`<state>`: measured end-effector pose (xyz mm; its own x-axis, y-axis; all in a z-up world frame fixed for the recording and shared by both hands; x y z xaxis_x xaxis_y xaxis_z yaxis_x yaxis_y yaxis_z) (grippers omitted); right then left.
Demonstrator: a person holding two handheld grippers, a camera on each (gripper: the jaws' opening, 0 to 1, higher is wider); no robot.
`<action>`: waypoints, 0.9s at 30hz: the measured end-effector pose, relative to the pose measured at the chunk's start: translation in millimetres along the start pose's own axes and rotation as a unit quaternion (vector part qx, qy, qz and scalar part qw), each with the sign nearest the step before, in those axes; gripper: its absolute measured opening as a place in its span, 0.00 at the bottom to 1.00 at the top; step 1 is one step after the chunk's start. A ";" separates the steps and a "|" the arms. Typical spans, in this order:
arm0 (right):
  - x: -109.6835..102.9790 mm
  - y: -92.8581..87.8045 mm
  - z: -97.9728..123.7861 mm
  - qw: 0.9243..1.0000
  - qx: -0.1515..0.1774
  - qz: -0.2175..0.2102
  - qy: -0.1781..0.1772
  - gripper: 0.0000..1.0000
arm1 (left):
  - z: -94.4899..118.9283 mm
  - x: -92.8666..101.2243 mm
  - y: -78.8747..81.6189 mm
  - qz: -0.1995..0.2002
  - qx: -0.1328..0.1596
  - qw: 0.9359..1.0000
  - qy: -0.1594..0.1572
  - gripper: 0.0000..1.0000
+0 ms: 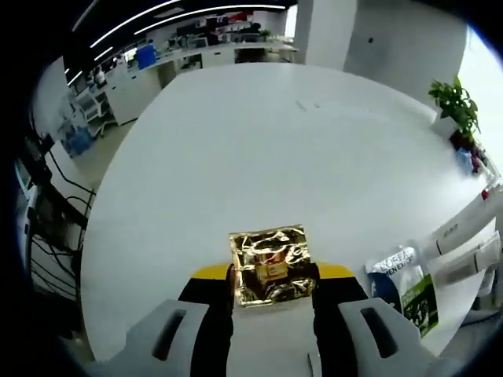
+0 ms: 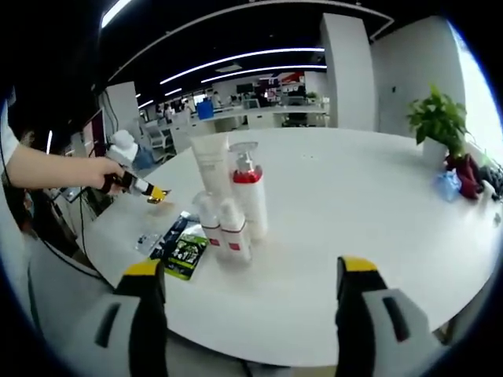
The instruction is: Arrange the skincare products in the storage area until every visible bottle or jar stands upright without overlapping.
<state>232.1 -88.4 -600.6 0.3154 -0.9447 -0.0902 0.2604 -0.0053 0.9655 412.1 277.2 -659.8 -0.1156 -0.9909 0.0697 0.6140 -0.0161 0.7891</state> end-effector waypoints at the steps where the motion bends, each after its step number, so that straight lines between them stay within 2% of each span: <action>1: 0.1 0.2 0.0 1.000 0.001 0.000 0.000 0.90 | 1.1 2.2 -1.8 0.001 0.000 1.000 0.001 0.36; 14: 0.0 1.5 0.5 1.000 0.007 -0.001 0.000 0.90 | 14.8 41.2 -32.9 0.014 -0.011 1.000 -0.005 0.36; 21: 0.4 1.4 0.5 1.000 0.008 -0.002 0.001 0.90 | 19.7 49.0 -41.6 0.004 -0.006 1.000 0.006 0.36; 27: 0.2 0.9 0.6 1.000 0.007 -0.002 0.001 0.90 | 19.3 52.1 -45.4 -0.003 -0.012 1.000 0.003 0.36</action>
<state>231.8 -88.7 -599.5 0.3169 -0.9437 -0.0953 0.2494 -0.0140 0.9683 363.1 228.9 -680.2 -0.1145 -0.9916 0.0610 0.6313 -0.0252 0.7752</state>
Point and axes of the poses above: the point that each gripper's makers call its tool centre point, and the gripper's own axes: z roughly backward along the fingers, x roughly to its right, y roughly out of its top, the point moved 7 cm from there along z, roughly backward along the fingers, and after that the axes turned 15 degrees about x, right-handed, at the moved point
